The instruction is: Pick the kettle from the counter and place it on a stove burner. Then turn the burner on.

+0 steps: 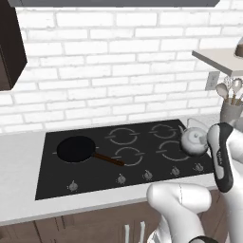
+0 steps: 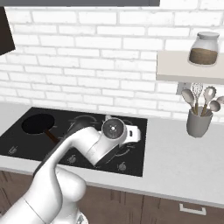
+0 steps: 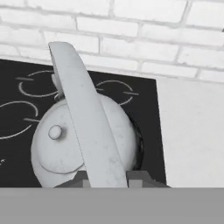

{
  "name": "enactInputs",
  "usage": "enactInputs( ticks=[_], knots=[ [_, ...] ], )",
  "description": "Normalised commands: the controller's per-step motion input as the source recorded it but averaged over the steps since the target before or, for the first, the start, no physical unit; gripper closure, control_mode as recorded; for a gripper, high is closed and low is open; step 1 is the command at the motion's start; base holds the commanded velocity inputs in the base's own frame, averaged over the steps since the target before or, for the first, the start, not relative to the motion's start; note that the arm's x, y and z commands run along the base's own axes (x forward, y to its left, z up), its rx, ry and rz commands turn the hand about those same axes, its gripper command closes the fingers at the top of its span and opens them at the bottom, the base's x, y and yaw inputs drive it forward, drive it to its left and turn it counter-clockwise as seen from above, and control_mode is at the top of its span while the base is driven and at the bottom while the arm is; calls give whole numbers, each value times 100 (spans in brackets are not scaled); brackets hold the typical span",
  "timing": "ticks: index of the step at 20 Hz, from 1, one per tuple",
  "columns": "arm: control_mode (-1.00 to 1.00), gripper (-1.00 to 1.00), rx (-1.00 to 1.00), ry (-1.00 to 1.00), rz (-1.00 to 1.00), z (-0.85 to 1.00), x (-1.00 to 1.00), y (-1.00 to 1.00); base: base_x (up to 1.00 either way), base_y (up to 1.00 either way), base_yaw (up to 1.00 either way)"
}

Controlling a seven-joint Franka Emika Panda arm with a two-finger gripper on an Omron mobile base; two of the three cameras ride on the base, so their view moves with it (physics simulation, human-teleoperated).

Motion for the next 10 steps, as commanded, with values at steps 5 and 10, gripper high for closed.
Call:
enactInputs(
  ticks=[5,10],
  knots=[
    [-100,100,-1,13,15,-5,39,18,0,0,0],
    [-100,100,0,2,3,-6,35,1,0,0,0]
  ],
)
